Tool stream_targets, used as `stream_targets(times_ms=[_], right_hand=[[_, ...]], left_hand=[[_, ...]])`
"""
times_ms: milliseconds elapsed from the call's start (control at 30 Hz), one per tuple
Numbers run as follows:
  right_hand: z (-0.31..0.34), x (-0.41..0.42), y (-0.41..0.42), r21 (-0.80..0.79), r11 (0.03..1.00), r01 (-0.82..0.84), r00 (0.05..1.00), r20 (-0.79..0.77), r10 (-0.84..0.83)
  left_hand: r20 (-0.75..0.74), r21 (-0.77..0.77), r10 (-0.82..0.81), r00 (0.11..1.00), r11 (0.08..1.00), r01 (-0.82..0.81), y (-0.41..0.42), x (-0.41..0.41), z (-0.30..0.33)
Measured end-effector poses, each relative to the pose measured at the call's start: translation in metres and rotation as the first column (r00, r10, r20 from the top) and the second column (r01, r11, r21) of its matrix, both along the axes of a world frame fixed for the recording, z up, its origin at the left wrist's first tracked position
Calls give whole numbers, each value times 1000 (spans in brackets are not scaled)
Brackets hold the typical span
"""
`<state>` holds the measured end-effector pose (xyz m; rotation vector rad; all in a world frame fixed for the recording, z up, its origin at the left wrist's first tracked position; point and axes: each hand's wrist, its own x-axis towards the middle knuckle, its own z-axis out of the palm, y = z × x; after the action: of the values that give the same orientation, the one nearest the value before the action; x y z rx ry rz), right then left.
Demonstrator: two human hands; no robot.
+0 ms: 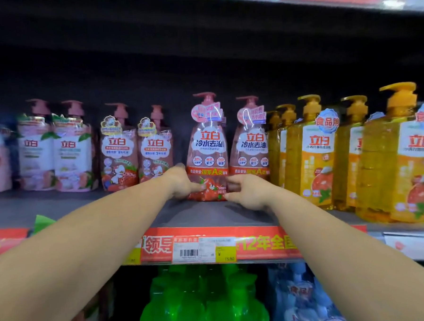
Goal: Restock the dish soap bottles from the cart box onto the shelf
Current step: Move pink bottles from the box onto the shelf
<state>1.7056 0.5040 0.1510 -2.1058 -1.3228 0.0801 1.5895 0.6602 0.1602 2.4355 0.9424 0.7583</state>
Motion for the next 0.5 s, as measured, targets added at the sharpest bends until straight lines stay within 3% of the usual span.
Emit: stream_targets(times_ms=[167,500], right_hand=[[0,2,3,-63,998,12,996,85,-7],[-2,2,7,-163,986,45,975,222,-7]], left_hand=[[-93,60,10,996,998,-4,-5,4,3],[-125,132,25,992,991,-9,1,9,1]])
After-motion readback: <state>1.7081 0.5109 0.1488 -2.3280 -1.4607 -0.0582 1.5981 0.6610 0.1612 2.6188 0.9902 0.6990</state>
